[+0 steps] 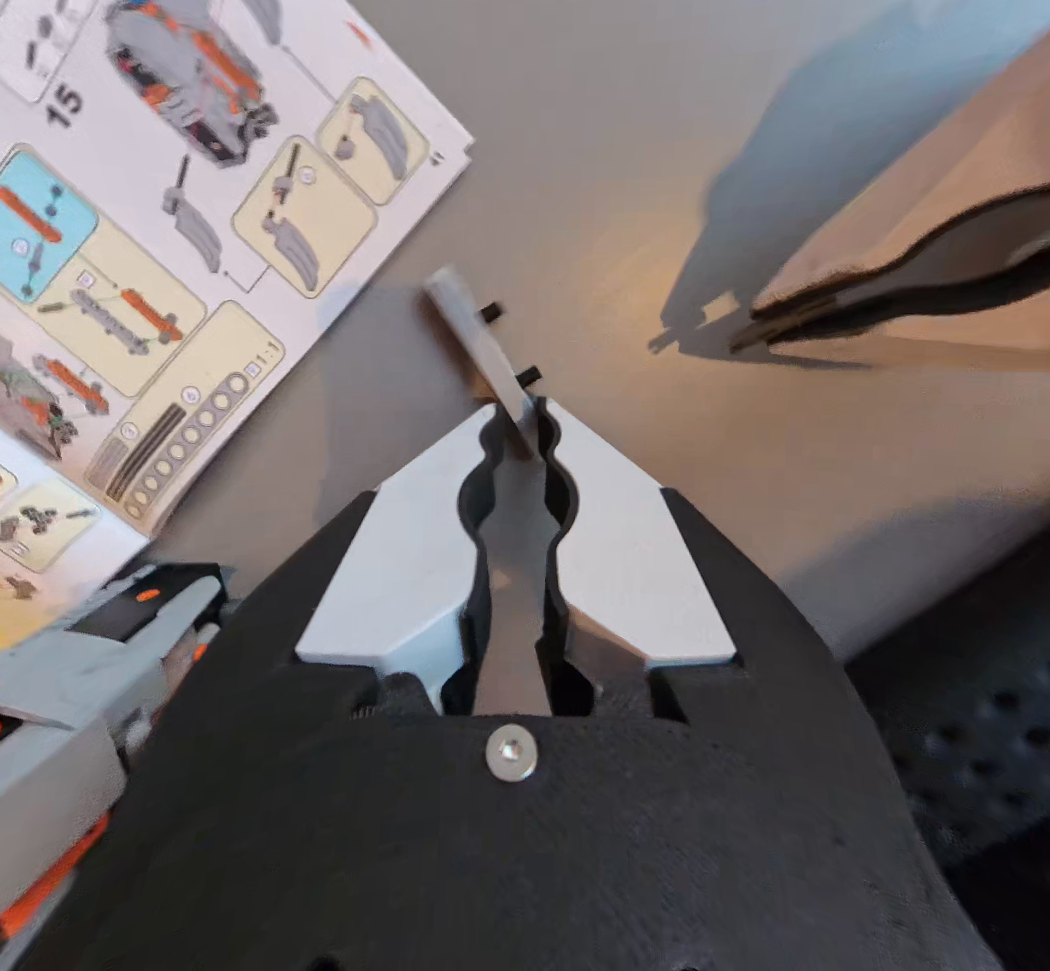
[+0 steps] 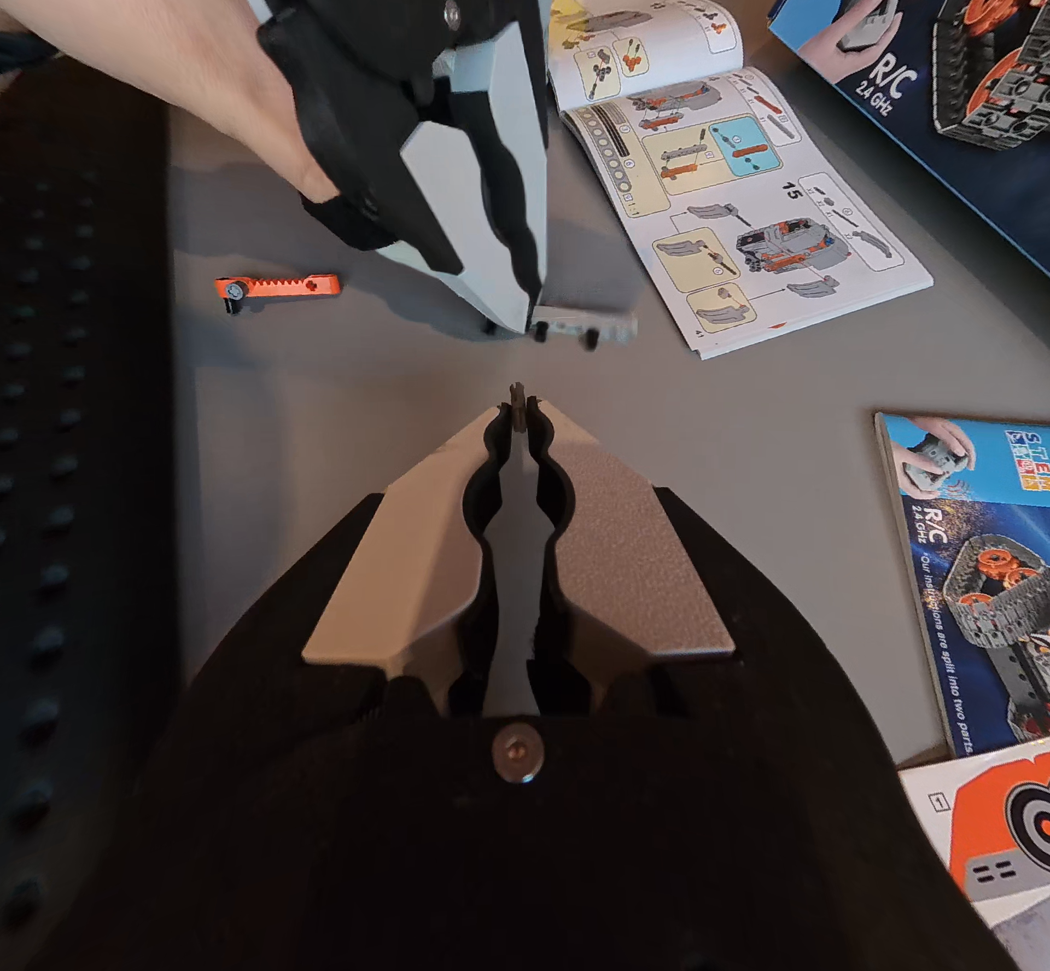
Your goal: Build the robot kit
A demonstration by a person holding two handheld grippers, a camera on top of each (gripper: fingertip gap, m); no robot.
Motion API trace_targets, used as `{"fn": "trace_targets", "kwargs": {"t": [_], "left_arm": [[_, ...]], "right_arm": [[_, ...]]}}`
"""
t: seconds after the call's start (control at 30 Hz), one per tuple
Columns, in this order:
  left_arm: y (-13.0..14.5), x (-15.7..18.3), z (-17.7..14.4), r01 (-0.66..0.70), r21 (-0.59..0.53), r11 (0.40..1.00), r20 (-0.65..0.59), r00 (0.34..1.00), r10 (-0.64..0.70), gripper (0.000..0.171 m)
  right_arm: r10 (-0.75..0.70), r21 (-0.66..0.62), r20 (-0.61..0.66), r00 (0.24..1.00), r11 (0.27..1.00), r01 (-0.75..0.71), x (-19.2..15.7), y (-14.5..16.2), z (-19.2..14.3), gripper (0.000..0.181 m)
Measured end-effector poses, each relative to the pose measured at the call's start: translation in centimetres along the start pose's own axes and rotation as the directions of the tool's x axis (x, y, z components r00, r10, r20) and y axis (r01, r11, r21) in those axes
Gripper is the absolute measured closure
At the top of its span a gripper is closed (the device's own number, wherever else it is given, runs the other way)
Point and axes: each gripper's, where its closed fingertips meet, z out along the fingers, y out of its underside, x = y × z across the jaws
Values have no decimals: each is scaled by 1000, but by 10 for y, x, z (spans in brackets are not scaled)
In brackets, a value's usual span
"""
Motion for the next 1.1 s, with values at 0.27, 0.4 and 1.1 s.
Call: {"fn": "trace_targets", "kwargs": {"t": [0.27, 0.4, 1.1], "left_arm": [[9, -10, -9, -36, -98, 995, -38, 999, 33, 146], [-10, -9, -10, -32, -38, 999, -43, 999, 31, 143], [-10, -9, 2, -102, -81, 991, -36, 994, 100, 149]], "right_arm": [[-11, -18, -9, 1000, 1000, 11, 1, 3, -1, 177], [-8, -10, -17, 1000, 1000, 7, 3, 2, -4, 177], [-13, -39, -9, 1000, 999, 13, 2, 8, -2, 177]]}}
